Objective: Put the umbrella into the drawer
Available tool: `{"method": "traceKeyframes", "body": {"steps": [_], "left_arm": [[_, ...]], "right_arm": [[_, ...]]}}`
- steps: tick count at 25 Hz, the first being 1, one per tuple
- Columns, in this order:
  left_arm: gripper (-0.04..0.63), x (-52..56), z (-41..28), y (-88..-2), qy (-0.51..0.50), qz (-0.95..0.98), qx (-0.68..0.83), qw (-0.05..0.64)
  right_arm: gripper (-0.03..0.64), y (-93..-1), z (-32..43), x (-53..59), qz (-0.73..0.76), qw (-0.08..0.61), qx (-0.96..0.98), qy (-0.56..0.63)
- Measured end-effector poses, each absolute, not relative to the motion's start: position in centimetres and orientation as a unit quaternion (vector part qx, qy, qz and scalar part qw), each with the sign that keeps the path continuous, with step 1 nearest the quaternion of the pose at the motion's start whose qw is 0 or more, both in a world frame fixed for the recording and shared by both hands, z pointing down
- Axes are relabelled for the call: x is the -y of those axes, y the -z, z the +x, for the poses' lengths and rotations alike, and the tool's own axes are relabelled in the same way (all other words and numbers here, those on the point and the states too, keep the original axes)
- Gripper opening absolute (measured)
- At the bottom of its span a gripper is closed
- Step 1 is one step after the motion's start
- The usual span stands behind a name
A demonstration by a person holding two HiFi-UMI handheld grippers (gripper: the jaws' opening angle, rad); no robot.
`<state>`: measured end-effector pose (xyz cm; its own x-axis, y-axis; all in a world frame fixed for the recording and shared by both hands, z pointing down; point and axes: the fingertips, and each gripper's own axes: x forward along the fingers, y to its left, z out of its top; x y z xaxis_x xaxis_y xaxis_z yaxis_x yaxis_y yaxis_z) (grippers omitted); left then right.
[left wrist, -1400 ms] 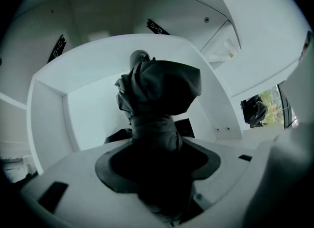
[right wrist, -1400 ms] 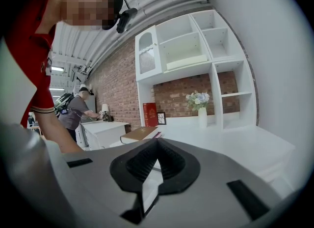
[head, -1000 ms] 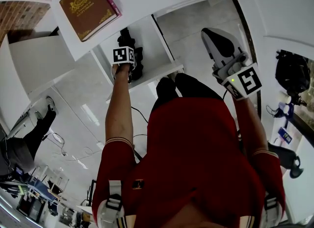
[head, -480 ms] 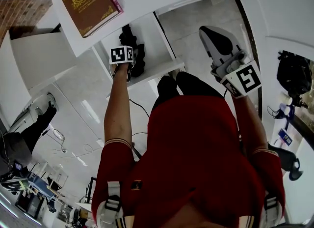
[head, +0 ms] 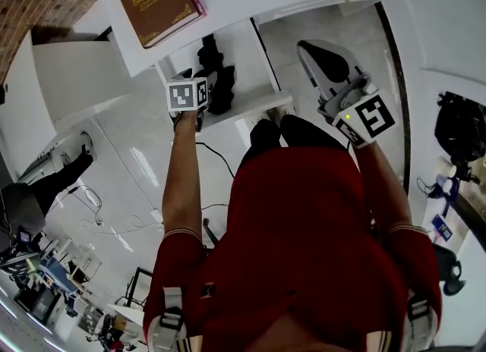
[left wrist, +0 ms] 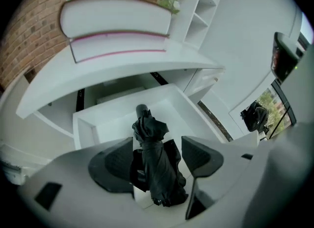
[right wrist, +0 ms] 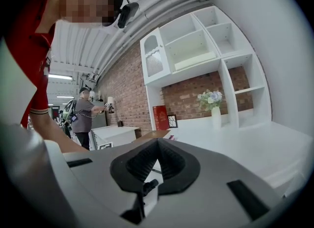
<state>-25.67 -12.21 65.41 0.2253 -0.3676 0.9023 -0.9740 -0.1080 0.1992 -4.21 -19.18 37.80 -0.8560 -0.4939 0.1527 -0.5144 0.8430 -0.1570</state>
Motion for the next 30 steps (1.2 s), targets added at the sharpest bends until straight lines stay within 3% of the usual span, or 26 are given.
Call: {"method": "traceKeyframes", "body": {"steps": [9, 14, 22, 30], "left_arm": [[0.282, 11.1, -26.1, -55.3, -0.310, 0.681, 0.574, 0.333], [0.253, 10.7, -24.1, -48.4, -0.206, 0.714, 0.608, 0.280], [0.082, 9.0, -21.2, -37.1, -0.036, 0.755, 0.632, 0.170], [0.006, 7.8, -18.5, -30.7, 0.030, 0.784, 0.614, 0.086]], "right_arm": [[-0.002, -36.8, -5.5, 17.9, 0.226, 0.039, 0.969, -0.092], [-0.002, -36.2, -7.3, 17.0, 0.197, 0.027, 0.976, -0.090], [-0.002, -33.6, -9.8, 13.8, 0.142, 0.001, 0.987, -0.081], [-0.002, -30.7, -10.0, 11.9, 0.125, -0.023, 0.990, -0.063]]}}
